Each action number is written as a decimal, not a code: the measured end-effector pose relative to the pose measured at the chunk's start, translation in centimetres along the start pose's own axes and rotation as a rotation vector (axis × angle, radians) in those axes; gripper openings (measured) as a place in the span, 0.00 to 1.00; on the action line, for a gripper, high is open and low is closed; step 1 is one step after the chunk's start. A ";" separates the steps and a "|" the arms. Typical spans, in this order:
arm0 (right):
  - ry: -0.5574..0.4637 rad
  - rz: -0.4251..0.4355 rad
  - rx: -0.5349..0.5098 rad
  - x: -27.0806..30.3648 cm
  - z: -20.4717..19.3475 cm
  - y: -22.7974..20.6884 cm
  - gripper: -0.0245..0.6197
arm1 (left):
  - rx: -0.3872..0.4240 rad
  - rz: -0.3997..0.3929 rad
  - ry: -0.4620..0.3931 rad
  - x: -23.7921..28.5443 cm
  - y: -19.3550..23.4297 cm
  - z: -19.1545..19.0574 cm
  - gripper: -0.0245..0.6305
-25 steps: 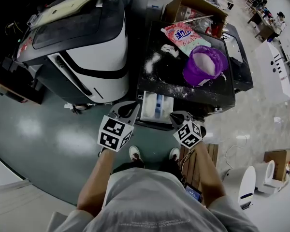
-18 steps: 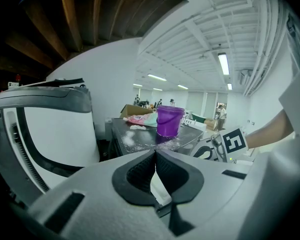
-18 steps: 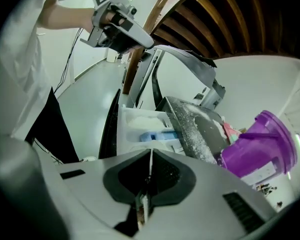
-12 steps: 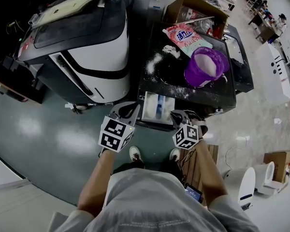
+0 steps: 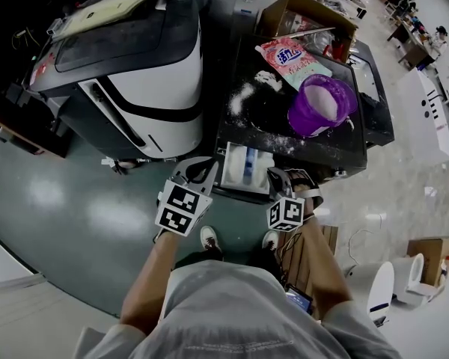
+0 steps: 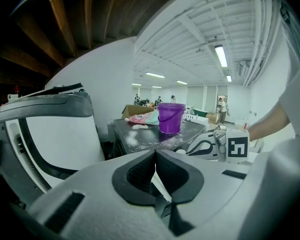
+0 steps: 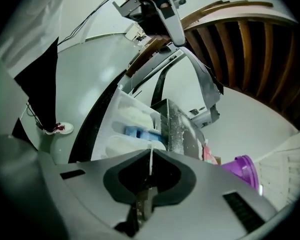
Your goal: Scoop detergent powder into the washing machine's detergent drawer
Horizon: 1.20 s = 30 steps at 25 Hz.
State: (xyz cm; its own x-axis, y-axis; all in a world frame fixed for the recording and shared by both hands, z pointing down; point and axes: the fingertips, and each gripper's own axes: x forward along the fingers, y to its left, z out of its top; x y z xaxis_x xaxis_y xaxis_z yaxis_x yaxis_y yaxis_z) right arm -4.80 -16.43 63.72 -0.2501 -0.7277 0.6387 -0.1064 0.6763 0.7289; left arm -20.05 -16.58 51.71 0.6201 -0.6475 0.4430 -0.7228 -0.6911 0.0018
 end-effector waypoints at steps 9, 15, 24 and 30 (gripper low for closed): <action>-0.015 -0.027 -0.047 0.3 0.3 0.0 0.06 | -0.017 -0.002 -0.001 0.4 0.2 -0.3 0.05; -0.020 -0.015 -0.038 0.6 0.3 0.2 0.06 | -0.023 0.003 0.002 0.3 0.4 -0.4 0.05; 0.080 0.046 0.043 1.4 -1.9 0.6 0.06 | -0.027 0.009 0.000 0.1 0.8 -0.4 0.05; 0.042 0.034 0.172 0.8 -1.5 -0.2 0.06 | -0.017 0.001 -0.004 0.0 0.3 0.1 0.05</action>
State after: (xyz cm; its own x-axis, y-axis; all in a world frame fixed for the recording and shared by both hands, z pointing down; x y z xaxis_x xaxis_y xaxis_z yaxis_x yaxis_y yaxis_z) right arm -3.57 -17.29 64.47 -0.2166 -0.7060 0.6743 -0.2621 0.7074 0.6565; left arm -20.24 -16.88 51.64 0.6208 -0.6495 0.4391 -0.7285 -0.6849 0.0169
